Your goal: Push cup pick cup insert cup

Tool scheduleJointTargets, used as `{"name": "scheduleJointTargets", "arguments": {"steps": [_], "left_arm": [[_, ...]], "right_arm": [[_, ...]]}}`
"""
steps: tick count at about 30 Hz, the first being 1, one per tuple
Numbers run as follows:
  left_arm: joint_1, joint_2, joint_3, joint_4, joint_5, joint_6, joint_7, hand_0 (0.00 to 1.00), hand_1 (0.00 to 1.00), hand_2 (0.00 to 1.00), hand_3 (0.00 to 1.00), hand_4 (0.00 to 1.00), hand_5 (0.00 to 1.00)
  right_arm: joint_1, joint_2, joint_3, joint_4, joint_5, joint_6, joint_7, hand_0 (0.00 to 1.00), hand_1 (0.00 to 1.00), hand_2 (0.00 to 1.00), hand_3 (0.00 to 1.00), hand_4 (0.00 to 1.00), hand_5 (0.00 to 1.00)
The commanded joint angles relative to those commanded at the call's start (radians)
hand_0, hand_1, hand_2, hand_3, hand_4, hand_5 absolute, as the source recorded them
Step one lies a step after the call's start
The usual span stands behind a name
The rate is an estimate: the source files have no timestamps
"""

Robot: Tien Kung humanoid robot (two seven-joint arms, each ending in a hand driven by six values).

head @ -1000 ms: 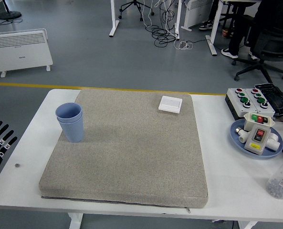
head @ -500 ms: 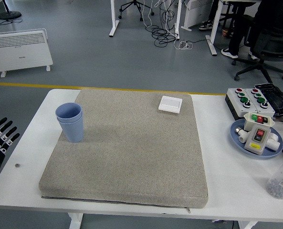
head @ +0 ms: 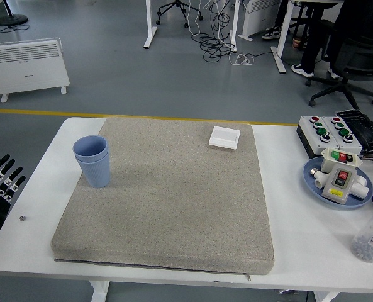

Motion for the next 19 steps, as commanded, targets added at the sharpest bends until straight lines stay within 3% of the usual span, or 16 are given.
{"name": "scheduleJointTargets", "arguments": {"steps": [1,2,5,8,19], "left_arm": [[-0.001,0.000,0.000,0.001,0.003,-0.002,0.007,0.921,0.913,0.963,0.859,0.669,0.998],[-0.001,-0.001,0.000,0.002,0.005,-0.003,0.014,0.998,0.994,0.998,0.963,0.685,0.998],[-0.004,-0.001,0.001,0.001,0.022,-0.008,0.059,0.998,0.994,0.998,0.963,0.685,0.998],[-0.005,-0.003,0.004,0.000,0.029,-0.008,0.065,0.998,0.993,0.998,0.998,0.708,0.998],[-0.008,-0.004,0.002,0.006,-0.017,-0.008,-0.020,0.998,0.990,0.998,0.992,0.695,0.998]], "right_arm": [[0.000,0.000,0.000,0.000,0.000,0.000,0.000,0.751,0.619,0.593,0.585,0.120,0.596],[0.000,0.000,0.000,0.000,0.000,0.000,0.001,0.751,0.619,0.593,0.585,0.120,0.596],[0.001,-0.001,0.001,0.000,-0.002,0.000,0.001,0.751,0.619,0.593,0.585,0.120,0.596],[0.001,-0.001,0.002,0.000,-0.002,0.000,0.002,0.751,0.619,0.593,0.585,0.120,0.597],[0.002,0.000,0.004,0.000,-0.002,-0.001,0.002,0.751,0.619,0.593,0.585,0.121,0.595]]}}
